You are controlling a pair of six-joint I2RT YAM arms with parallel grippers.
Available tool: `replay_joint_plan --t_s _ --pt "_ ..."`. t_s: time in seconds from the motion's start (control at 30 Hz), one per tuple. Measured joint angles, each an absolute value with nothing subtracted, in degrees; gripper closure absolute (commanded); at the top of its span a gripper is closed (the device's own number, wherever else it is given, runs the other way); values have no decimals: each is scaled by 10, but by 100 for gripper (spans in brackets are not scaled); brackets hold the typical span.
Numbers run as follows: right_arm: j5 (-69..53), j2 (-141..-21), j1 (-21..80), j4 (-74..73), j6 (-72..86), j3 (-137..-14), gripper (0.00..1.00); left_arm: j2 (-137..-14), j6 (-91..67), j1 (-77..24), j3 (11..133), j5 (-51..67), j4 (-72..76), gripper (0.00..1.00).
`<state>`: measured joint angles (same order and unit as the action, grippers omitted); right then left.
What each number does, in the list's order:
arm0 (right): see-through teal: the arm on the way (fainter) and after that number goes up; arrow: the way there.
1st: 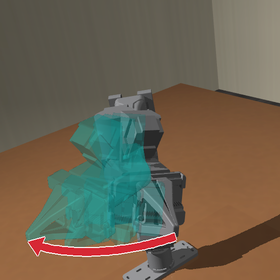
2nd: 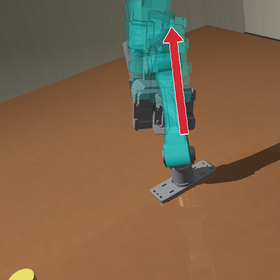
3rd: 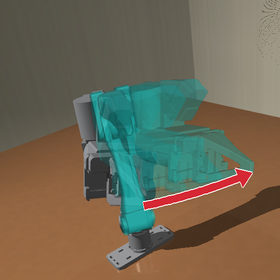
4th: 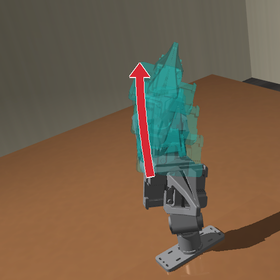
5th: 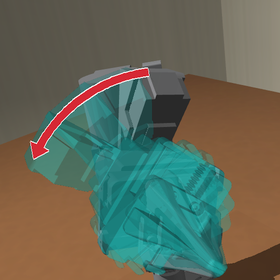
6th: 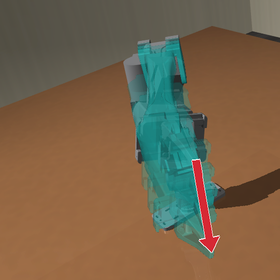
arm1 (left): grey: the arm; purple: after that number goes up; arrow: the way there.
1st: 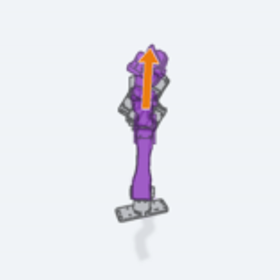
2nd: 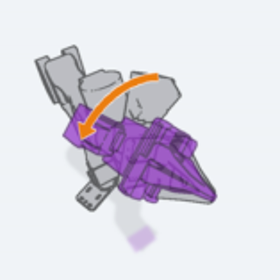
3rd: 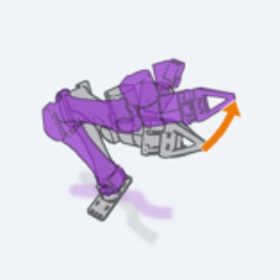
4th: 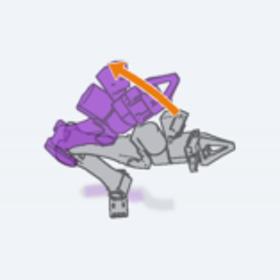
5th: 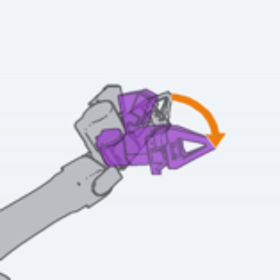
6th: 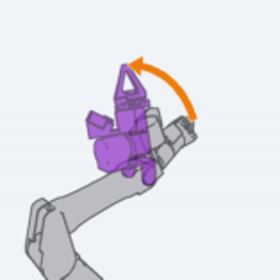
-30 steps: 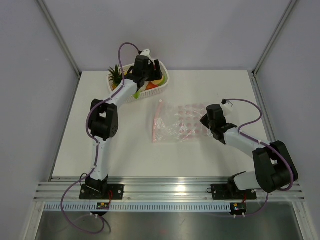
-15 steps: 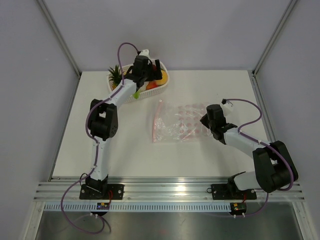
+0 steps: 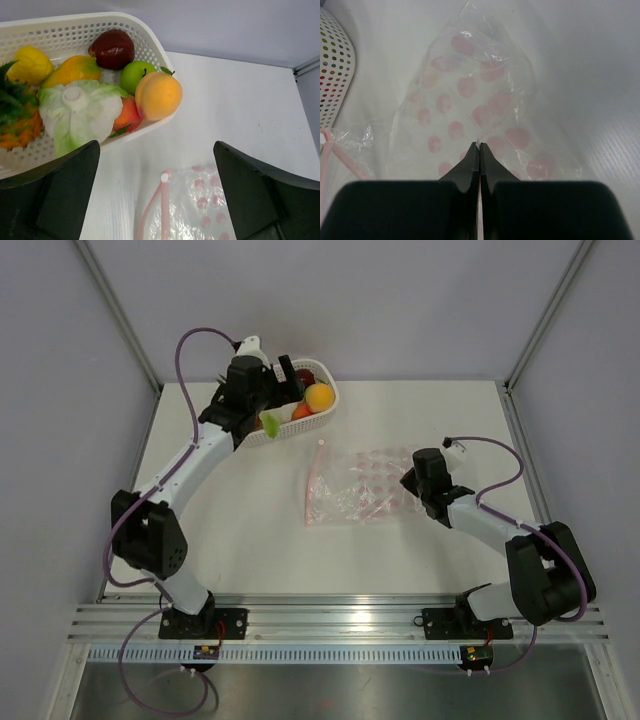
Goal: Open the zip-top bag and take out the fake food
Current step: Place the fake fruit in the bin, then place the zipper food storage bag at the center of the board, then reset both arms
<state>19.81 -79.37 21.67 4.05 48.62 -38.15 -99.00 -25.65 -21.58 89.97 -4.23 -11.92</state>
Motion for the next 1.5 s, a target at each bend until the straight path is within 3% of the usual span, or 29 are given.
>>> replay_joint_plan --t_s 0.43,0.77,0.8,0.87,0.93,0.97,1.17,1.5 --pt "236 -820 213 9 453 -446 98 -731 -345 -279 613 -91 -124 1" --pt "277 -952 206 -41 423 -599 97 -633 -365 -277 538 -106 -132 1" --pt "281 -964 205 -45 419 -611 74 -624 -365 -277 530 -107 -131 1" --pt "284 -982 203 -53 410 -634 41 -604 -362 -277 506 -110 -126 1" --pt "281 -995 201 -61 397 -654 21 -584 -359 -277 483 -114 -126 1" --pt "277 -999 199 -64 392 -661 16 -577 -358 -277 475 -116 -126 1" --pt "258 -1000 197 -72 368 -680 4 -531 -350 -277 443 -124 -126 1" --pt "229 -827 201 -136 333 -650 1 -437 -343 -277 400 -124 -136 1"
